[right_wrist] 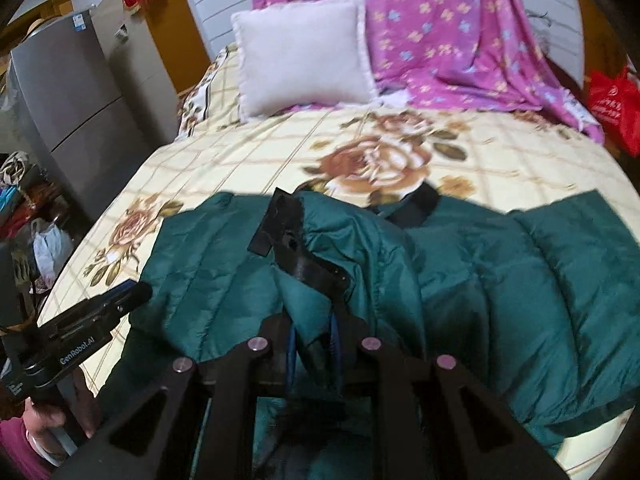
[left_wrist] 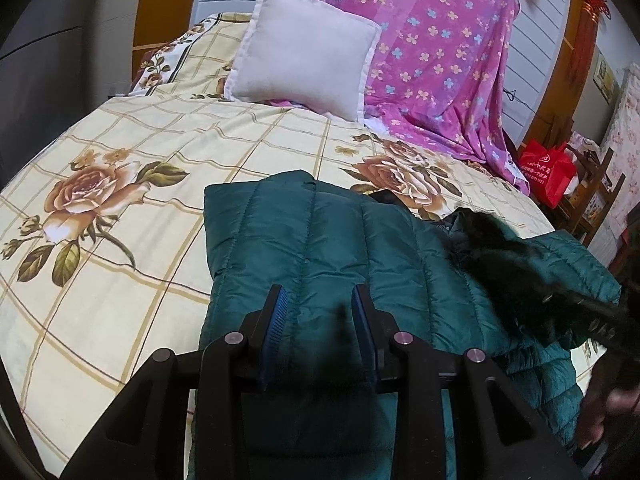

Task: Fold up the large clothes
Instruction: 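Fold the held sleeve over the jacket body with the right tool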

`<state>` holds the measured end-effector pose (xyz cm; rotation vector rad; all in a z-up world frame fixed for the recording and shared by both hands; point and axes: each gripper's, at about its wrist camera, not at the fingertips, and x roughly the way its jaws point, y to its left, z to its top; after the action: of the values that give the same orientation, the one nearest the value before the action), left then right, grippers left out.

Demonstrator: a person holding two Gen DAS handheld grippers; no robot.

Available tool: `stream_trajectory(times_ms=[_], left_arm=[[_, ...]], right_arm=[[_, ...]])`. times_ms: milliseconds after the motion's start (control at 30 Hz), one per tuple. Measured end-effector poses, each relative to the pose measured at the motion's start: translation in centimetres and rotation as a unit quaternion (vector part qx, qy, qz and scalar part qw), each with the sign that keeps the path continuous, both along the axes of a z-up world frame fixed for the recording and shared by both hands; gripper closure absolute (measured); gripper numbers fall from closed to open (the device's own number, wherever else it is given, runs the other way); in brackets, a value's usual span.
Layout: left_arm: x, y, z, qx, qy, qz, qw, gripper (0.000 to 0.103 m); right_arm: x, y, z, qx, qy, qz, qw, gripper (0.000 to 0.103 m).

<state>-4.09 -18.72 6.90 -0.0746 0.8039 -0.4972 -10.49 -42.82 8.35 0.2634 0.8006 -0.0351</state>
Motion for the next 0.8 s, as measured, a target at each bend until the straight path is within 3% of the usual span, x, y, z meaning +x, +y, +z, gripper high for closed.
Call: stream_trajectory(times_ms=[100,200,267,333,433,567,800], left_arm=[[0.0,0.0,0.0,-0.001,0.001,0.0,1.0,0.092],[0.0,0.0,-0.1,-0.006,0.003,-0.002,1.0,0.092],[0.0,0.0,-0.1,-0.02,0.004,-0.007,0.9998,0.092],[-0.2,0.1,0.1,-0.038,0.005,-0.017,0.9991,0.092],[-0.5,0.1,0.7,-0.066,0.008,-0.037,0.9971,0.09],[-1.2,-0.8,1.1,-0.121,0.036,-0.076,0.9891,0.066],[-2.6,-4.5,0.9,-0.121,0.07,-0.11,0.984,0.065]], right_arm=[[1.0,0.6,-1.8,0.01,0.026,0.004,1.0,0.088],[1.2,0.9,-2.8,0.01,0.033,0.013,0.999,0.074],[0.8,1.3,-2.6,0.016,0.023,0.029,0.999,0.044],[0.0,1.7,-1.8,0.018,0.019,0.04,0.999,0.034],[-1.8,2.2,0.0,-0.006,0.006,0.045,0.999,0.034],[-5.0,1.6,1.7,-0.046,0.004,0.02,0.999,0.034],[-10.7,-1.7,3.8,-0.045,-0.028,-0.035,0.998,0.03]])
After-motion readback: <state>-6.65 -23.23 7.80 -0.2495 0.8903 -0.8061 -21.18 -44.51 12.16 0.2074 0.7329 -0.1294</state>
